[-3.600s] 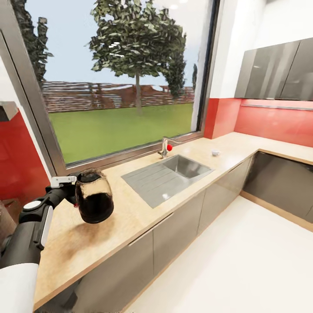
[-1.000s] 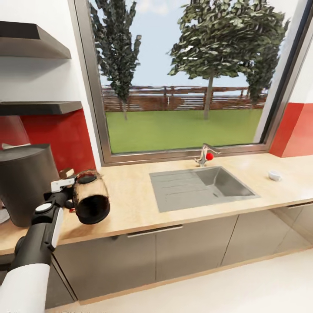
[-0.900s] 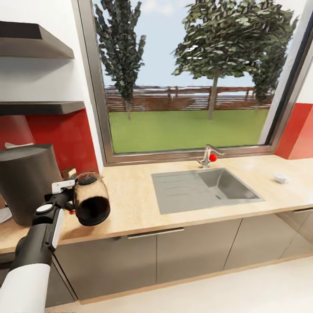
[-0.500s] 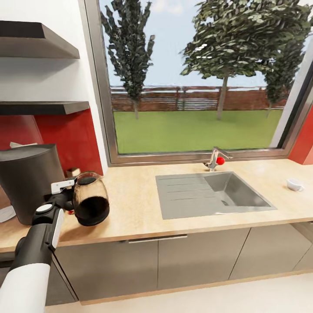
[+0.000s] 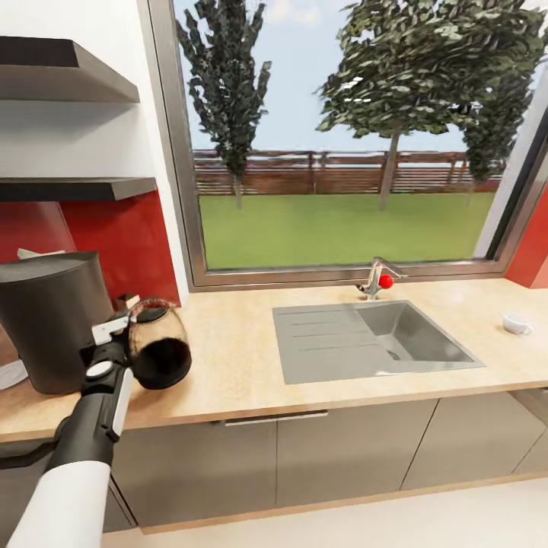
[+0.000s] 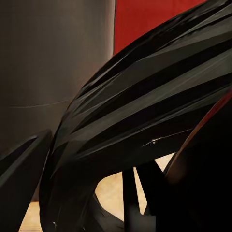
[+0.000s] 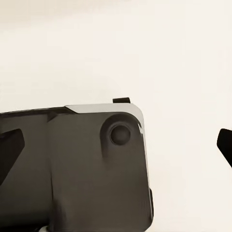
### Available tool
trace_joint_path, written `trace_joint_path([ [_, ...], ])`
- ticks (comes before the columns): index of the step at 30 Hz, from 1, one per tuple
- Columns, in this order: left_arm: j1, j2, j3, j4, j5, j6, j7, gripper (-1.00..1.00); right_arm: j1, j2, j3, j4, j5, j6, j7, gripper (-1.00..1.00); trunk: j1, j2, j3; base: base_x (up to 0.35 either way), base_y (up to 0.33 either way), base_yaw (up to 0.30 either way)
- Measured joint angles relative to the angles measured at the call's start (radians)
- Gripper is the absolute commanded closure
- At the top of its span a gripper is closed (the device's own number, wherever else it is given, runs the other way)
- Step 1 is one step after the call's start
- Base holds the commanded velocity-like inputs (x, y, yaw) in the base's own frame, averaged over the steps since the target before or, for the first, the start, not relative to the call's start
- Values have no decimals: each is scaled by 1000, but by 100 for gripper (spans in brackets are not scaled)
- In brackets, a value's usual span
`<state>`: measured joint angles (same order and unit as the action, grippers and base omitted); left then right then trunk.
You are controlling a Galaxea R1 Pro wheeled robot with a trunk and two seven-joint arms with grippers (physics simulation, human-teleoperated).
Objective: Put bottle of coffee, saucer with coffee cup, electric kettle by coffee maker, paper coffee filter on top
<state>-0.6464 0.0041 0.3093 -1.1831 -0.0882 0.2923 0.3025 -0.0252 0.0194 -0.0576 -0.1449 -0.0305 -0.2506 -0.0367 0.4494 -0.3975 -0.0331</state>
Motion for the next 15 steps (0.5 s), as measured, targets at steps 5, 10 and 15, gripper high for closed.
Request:
trace_joint_path([
  [5,1,-1,0,12,-4,-5,54,100,0,0,1,1,0,0,-1,-100,0,0,0,0,0,0],
  [10,2,0,-1,56,-7,-88,125,100,0,0,2,3,0,0,-1,-100,0,0,0,0,0,0],
  [15,2,2,-2,72,-7,-105,144,100,0,0,2,4,0,0,-1,-100,0,0,0,0,0,0],
])
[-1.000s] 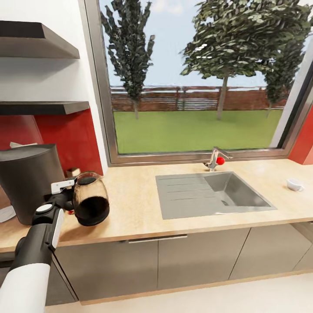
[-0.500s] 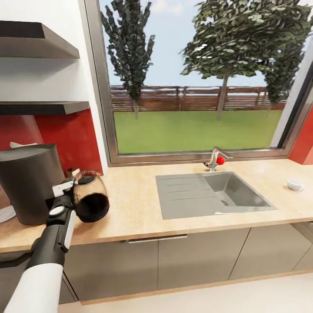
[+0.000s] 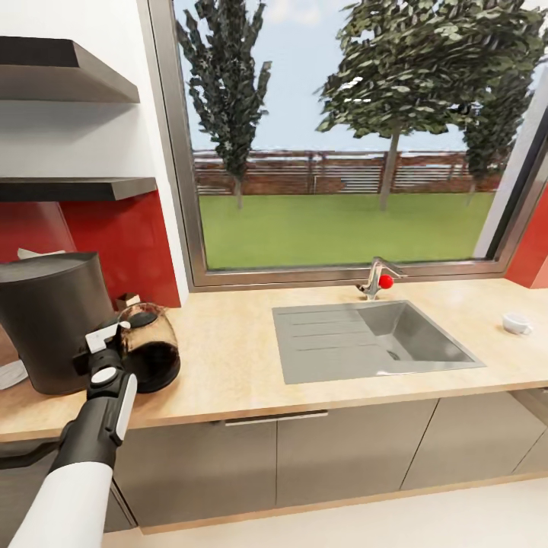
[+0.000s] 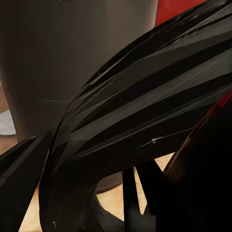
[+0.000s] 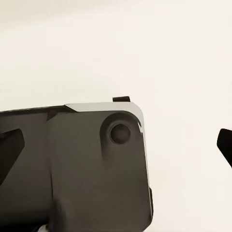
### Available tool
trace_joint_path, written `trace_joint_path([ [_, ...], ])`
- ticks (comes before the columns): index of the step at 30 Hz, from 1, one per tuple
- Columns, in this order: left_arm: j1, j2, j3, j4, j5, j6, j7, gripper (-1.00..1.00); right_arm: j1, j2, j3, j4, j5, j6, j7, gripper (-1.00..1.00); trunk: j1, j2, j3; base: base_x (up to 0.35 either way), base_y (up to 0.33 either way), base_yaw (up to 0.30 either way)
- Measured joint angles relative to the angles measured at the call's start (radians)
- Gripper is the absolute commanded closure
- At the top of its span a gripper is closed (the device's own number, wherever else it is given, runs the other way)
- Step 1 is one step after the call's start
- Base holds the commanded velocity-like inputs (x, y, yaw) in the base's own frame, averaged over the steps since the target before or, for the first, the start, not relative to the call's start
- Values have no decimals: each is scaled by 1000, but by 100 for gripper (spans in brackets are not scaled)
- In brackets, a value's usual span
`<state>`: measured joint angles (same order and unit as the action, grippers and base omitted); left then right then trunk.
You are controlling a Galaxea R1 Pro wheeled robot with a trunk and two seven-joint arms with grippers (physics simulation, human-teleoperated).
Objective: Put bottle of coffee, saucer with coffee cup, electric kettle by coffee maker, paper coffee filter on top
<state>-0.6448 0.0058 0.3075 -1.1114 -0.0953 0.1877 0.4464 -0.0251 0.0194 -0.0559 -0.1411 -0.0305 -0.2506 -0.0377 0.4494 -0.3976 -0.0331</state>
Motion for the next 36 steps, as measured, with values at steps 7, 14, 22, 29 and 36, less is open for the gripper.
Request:
trace_joint_path([
  [7,13,2,-1,1,0,-1,-3,100,0,0,0,1,0,0,0,-100,0,0,0,0,0,0],
  [14,14,2,-3,1,1,0,-1,100,0,0,0,1,0,0,0,-100,0,0,0,107,0,0],
  [22,15,2,-2,3,0,-2,0,100,0,0,1,1,0,0,0,-100,0,0,0,4,0,0],
  [29,37,6,-3,8,-4,-2,-2,-100,0,0,1,1,0,0,0,-100,0,0,0,0,0,0],
  [36,41,7,-3,8,-4,-4,-2,-100,0,0,1,1,0,0,0,-100,0,0,0,0,0,0],
])
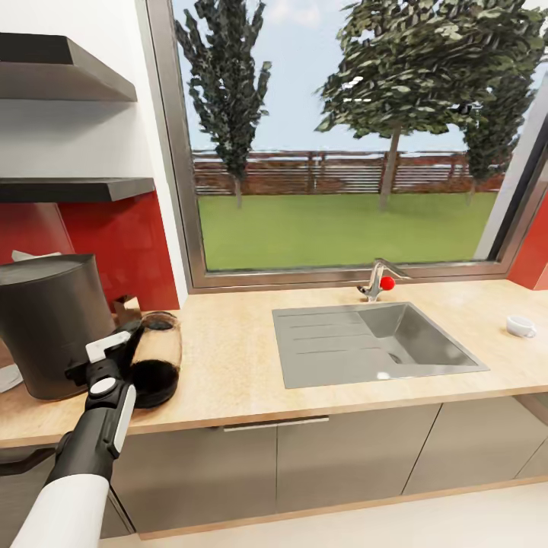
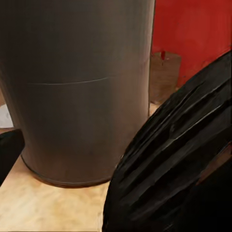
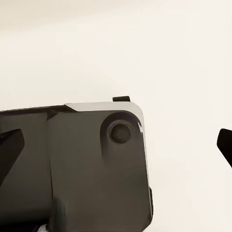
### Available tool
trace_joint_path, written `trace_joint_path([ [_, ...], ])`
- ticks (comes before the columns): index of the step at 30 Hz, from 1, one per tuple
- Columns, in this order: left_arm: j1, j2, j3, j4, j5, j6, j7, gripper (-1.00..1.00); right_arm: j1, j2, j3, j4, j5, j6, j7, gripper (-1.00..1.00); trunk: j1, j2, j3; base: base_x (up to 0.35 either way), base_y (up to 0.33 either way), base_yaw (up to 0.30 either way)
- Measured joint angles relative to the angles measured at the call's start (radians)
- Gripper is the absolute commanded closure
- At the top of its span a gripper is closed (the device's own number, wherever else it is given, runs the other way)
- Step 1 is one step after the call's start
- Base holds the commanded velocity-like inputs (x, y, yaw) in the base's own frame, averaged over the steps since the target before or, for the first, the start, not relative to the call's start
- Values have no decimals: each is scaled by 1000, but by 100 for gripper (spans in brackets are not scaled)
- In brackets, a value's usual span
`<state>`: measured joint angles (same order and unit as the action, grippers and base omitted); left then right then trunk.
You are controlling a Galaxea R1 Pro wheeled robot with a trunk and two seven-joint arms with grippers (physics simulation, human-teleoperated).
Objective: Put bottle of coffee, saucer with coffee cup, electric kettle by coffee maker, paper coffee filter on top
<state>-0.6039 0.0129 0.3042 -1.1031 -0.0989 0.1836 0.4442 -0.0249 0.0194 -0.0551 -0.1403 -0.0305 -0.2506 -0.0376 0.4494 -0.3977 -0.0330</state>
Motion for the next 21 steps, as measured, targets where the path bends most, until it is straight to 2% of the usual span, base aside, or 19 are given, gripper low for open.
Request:
trace_joint_path([
  [9,0,1,0,0,0,1,1,-100,0,0,0,0,0,0,0,-100,0,0,0,-2,0,0],
  [15,0,3,3,1,9,-1,0,-100,0,0,0,1,0,0,0,-100,1,0,0,-211,78,0],
  [18,1,4,5,14,1,0,1,-100,0,0,0,2,0,0,0,-100,0,0,0,-66,25,0],
  [21,2,5,6,29,8,-24,-1,-100,0,0,0,1,0,0,0,-100,0,0,0,-7,3,0],
])
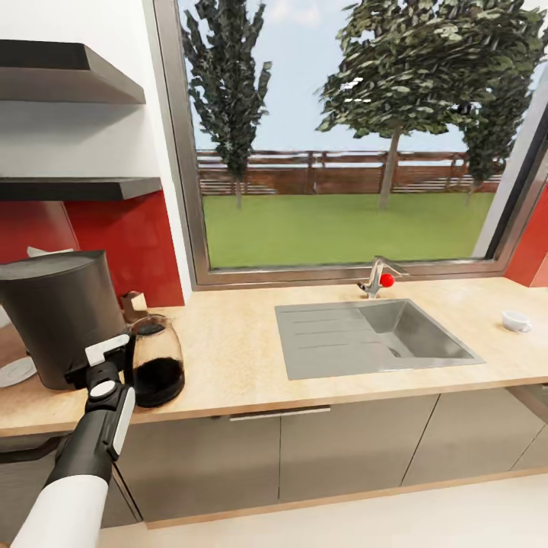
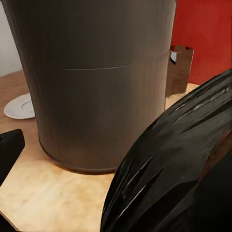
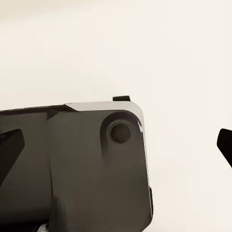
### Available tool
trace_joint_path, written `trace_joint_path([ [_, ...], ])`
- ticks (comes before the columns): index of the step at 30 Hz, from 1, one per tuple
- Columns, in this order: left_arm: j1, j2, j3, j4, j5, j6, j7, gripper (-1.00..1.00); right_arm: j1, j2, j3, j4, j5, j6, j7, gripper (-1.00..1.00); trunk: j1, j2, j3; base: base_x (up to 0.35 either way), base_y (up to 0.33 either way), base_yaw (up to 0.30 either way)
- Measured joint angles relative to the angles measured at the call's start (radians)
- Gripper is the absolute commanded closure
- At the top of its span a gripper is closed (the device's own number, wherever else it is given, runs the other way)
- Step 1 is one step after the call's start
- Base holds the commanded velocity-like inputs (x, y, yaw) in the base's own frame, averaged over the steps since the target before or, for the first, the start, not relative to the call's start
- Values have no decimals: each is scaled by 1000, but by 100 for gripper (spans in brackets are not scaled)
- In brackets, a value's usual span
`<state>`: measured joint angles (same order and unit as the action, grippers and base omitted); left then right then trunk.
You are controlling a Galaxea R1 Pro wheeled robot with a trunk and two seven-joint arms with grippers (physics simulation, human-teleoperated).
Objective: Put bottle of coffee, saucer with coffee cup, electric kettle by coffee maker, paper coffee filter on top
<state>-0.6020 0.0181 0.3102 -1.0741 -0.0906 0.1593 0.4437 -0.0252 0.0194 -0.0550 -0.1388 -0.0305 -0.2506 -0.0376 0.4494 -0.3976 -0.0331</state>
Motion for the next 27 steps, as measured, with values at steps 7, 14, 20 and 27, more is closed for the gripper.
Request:
trace_joint_path([
  [7,0,0,3,60,-5,-20,1,-100,0,0,0,0,0,0,0,-100,0,0,0,0,0,0],
  [14,0,-1,2,113,-4,-83,2,-100,0,0,0,0,0,0,0,-100,0,0,0,0,0,0],
  [20,0,-1,3,116,-5,-84,3,-100,0,0,0,0,0,0,0,-100,0,0,0,0,0,0],
  [27,1,-1,4,116,-3,-84,3,-100,0,0,0,0,0,0,0,-100,0,0,0,-140,0,0],
])
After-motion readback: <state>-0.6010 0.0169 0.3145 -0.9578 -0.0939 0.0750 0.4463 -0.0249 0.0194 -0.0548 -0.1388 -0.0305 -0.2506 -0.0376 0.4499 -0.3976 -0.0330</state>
